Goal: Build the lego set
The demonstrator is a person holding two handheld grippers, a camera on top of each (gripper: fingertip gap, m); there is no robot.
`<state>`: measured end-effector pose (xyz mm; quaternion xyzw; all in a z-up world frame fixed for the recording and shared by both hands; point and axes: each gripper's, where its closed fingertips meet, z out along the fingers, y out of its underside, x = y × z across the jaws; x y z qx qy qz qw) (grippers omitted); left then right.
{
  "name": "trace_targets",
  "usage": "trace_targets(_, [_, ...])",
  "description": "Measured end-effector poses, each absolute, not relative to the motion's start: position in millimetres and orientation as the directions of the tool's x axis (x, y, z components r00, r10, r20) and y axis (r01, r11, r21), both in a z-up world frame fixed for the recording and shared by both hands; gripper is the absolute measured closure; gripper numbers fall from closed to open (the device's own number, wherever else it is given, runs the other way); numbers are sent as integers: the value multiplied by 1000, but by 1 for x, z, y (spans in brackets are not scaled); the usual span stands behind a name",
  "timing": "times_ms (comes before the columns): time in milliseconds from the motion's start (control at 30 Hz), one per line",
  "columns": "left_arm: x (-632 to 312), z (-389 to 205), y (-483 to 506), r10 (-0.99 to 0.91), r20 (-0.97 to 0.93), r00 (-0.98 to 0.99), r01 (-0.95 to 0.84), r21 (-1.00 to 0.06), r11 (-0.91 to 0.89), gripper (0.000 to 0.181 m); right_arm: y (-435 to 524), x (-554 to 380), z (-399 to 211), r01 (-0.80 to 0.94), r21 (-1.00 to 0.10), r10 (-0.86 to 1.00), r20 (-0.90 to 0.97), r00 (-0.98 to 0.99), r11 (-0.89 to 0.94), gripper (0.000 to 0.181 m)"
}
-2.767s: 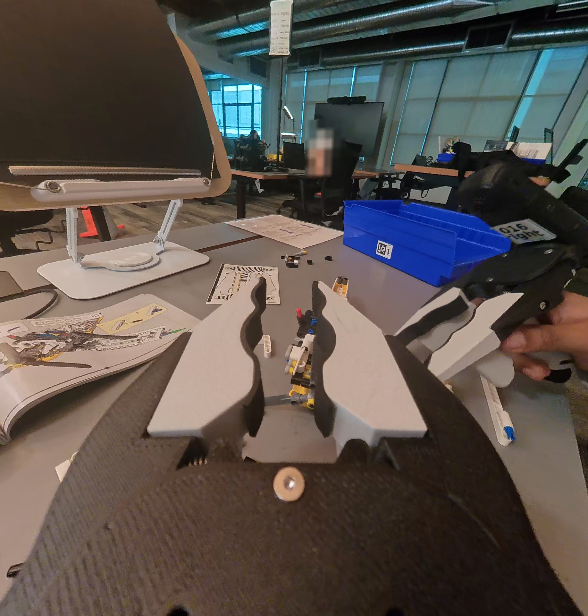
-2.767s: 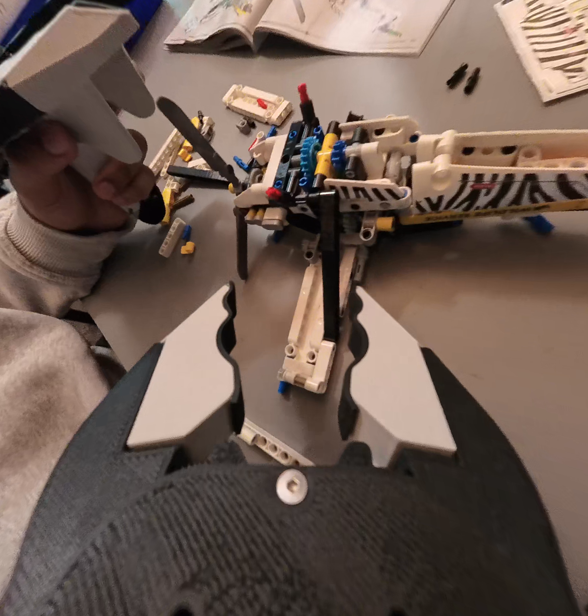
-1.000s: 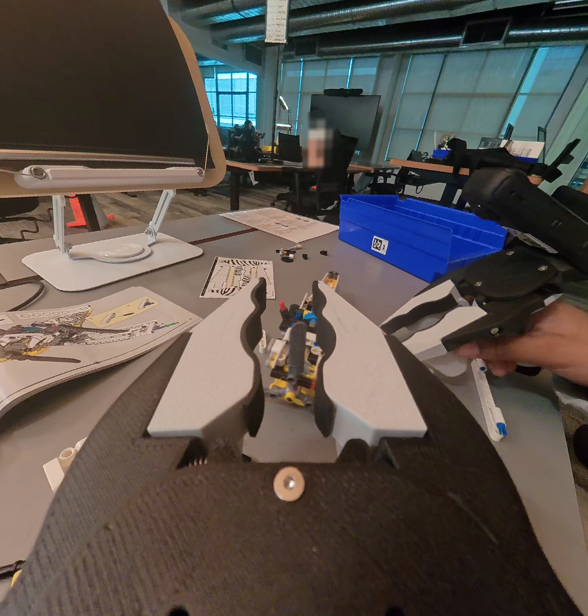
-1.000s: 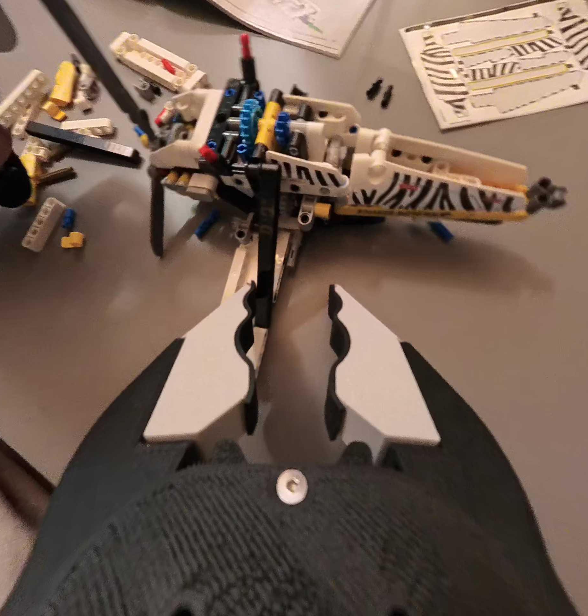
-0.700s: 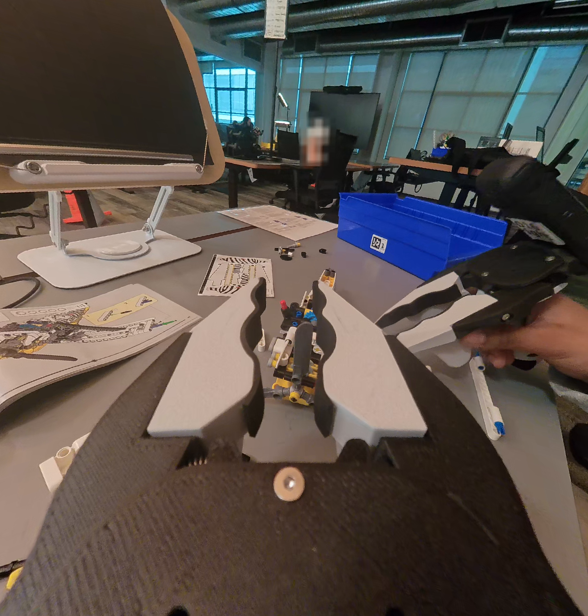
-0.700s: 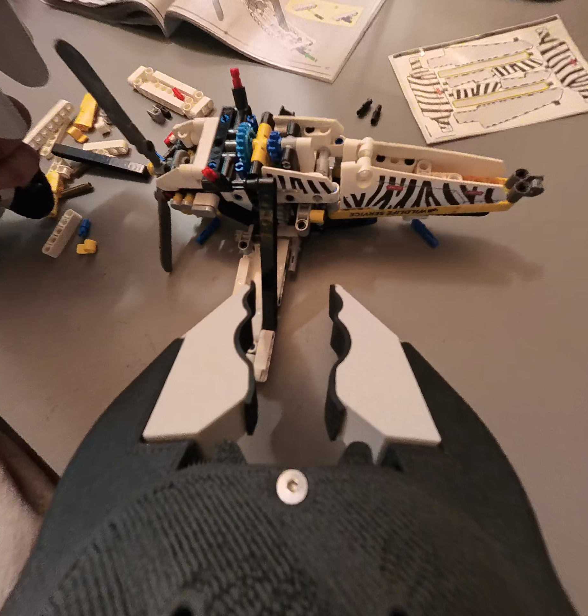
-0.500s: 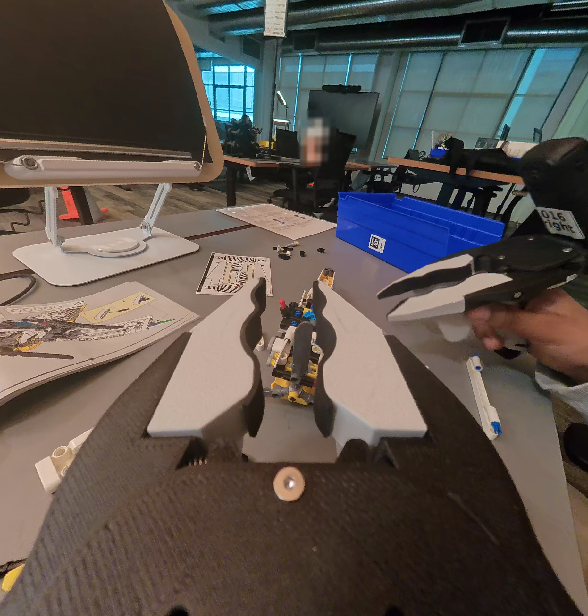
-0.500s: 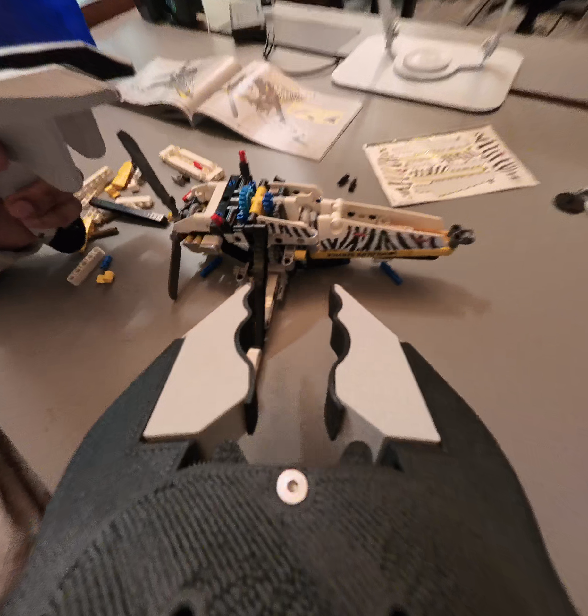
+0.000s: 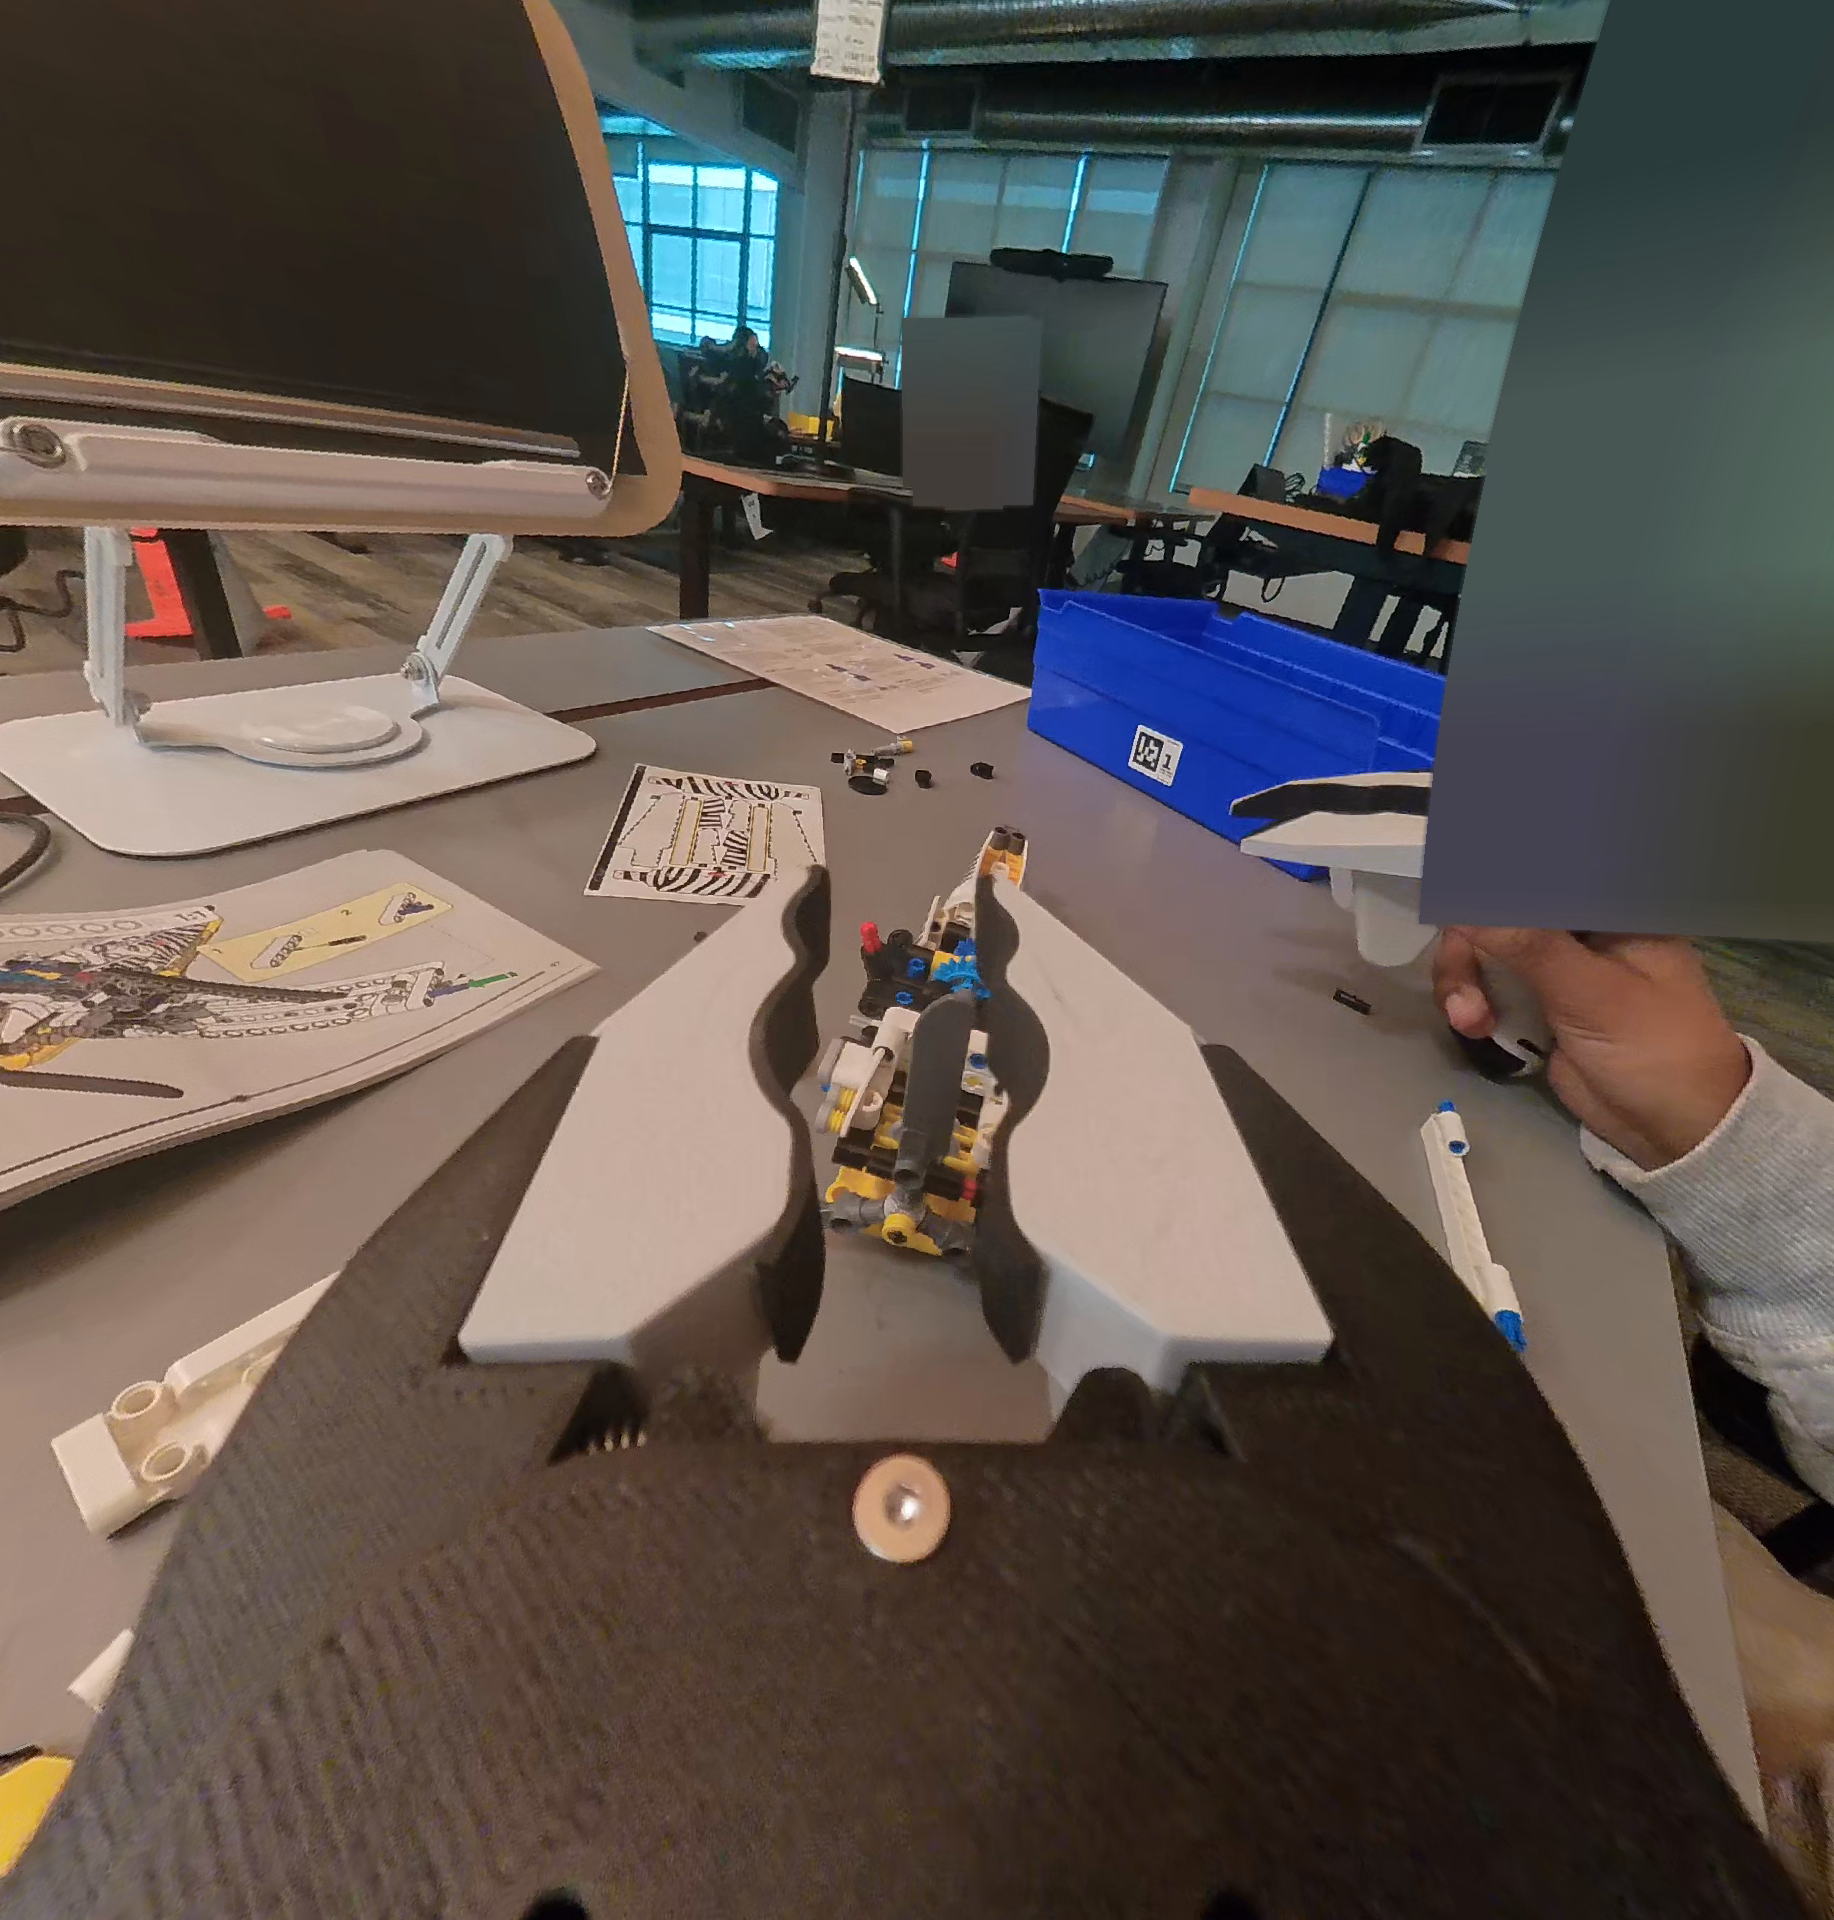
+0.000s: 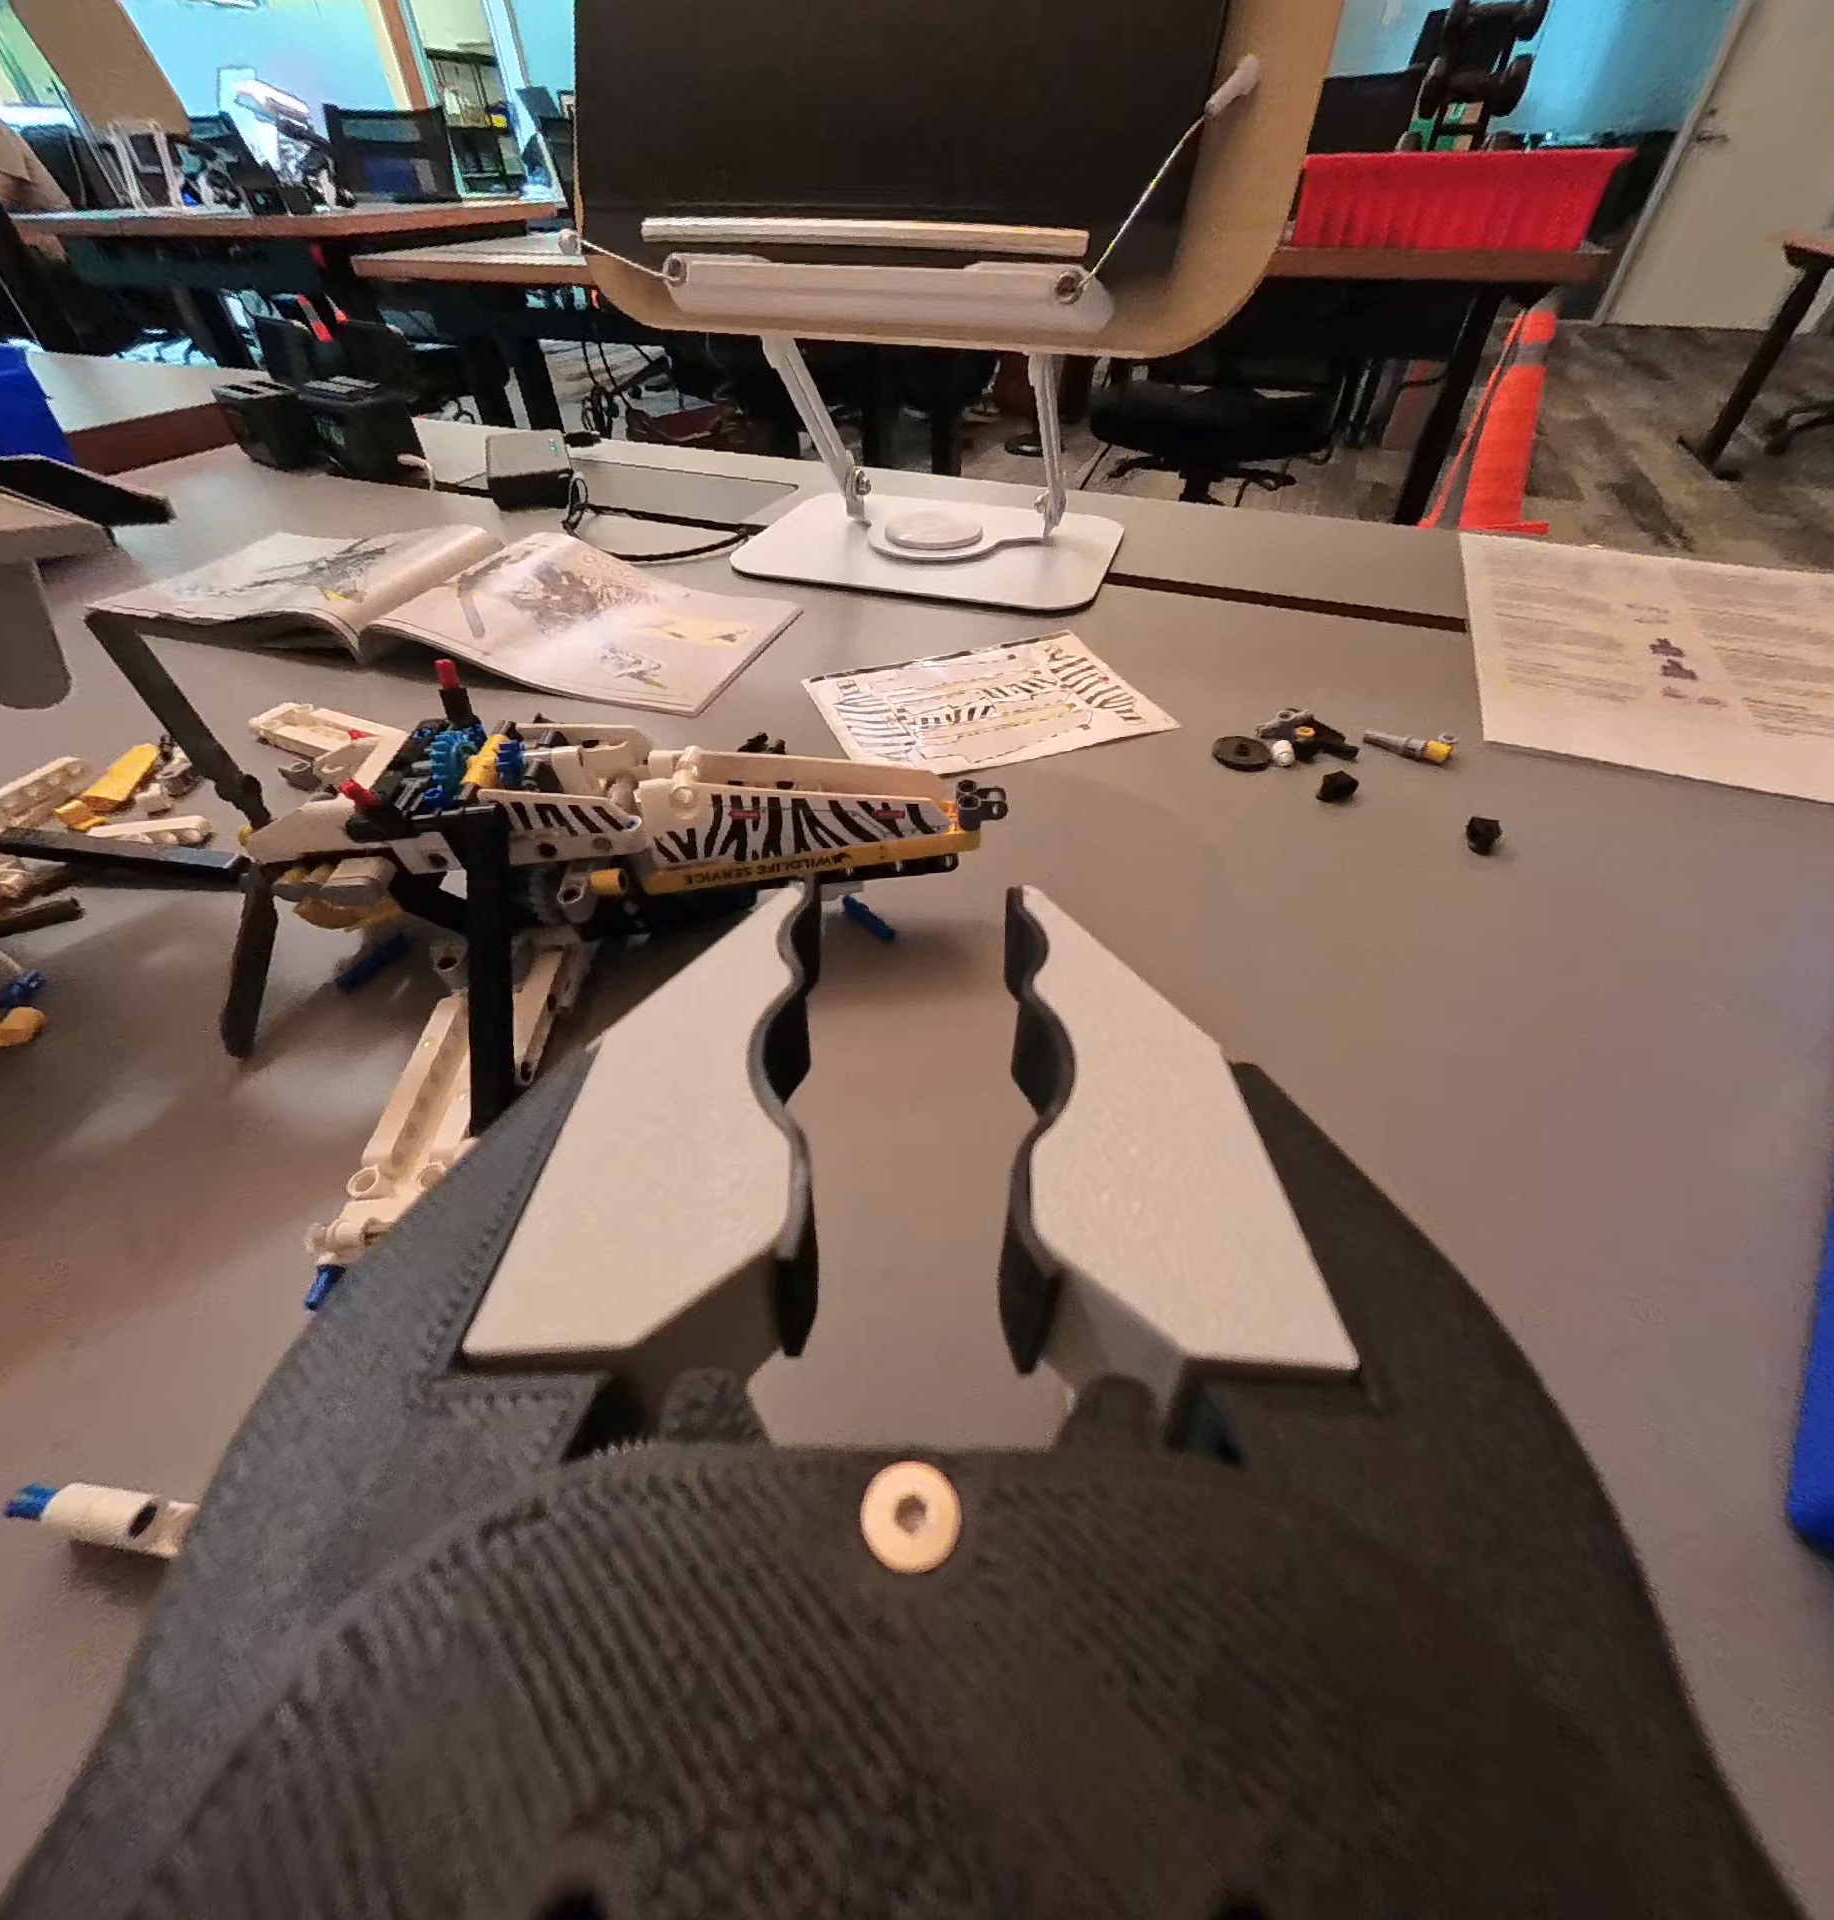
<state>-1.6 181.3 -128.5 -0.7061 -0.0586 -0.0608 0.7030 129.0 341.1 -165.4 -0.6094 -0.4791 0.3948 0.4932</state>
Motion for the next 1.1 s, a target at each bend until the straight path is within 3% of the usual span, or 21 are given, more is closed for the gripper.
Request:
trace_targets(333, [1, -130, 182, -18, 183, 983, 183, -983, -16, 156, 334, 120, -180, 310, -951, 973, 88, 214, 17, 144])
trace_targets(733, [0, -132, 183, -24, 207, 978, 206, -978, -24, 156, 322, 107, -212, 535, -801, 906, 398, 142, 269, 152])
trace_targets(1100, [-1, -133, 183, -30, 234, 972, 233, -972, -28, 156, 332, 119, -180, 325, -940, 958, 184, 219, 106, 158])
